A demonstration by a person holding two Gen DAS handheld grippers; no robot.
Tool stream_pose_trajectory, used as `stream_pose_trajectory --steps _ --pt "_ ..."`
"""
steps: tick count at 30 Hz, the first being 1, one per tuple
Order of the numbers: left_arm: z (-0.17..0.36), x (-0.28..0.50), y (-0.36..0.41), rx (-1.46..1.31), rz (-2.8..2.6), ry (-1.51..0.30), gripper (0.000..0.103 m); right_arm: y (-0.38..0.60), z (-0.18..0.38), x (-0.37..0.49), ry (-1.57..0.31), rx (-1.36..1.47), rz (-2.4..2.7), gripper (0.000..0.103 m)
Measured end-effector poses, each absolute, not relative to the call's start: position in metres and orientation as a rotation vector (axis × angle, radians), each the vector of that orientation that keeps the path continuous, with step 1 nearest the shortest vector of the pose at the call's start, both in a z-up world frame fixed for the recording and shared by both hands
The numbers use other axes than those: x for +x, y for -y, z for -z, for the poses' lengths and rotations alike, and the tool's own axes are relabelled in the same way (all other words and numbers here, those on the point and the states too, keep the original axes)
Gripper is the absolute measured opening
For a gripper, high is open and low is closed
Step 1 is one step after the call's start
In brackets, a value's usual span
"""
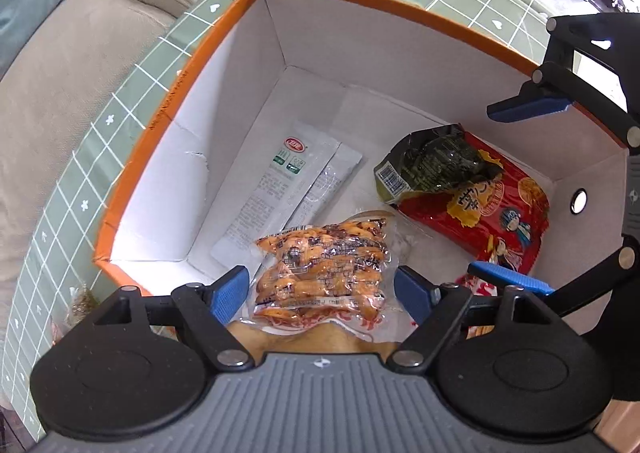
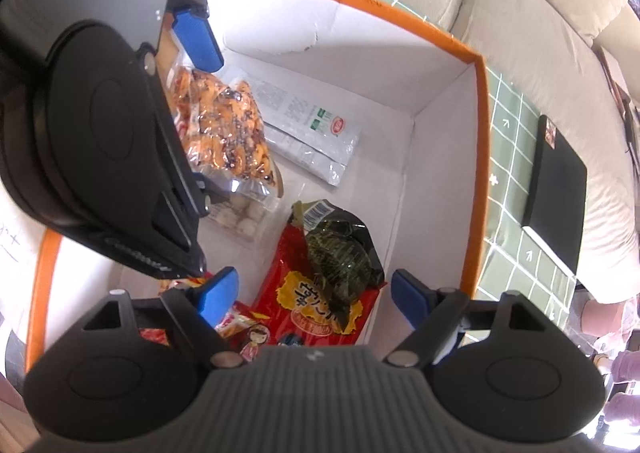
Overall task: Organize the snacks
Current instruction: 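Carry both packets over the orange box and open both tools to drop them, then withdraw both tools from the box toward the remaining snacks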
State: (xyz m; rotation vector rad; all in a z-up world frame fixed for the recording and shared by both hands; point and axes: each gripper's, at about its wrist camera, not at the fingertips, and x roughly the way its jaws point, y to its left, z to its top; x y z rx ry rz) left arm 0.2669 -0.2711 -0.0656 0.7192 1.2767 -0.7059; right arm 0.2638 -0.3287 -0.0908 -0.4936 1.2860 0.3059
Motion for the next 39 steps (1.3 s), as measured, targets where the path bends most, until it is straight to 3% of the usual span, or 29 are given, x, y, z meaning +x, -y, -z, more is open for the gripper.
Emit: stream_pose_trajectory --steps 13,24,39 --pt "0.035 0.265 0.25 0.519 0.72 -1.264 0.103 0.313 0.077 0.246 -1.271 -0.571 -0.302 0.085" --pt "0.013 0.251 0.235 0.536 0.723 -1.202 0.103 0.312 0.063 0.241 -1.265 -0.564 -0.29 0.085" --pt "-0.016 0.244 0.136 0.436 0.564 -1.144 0.103 0.248 0.022 0.228 -1.171 -0.61 -0.328 0.089"
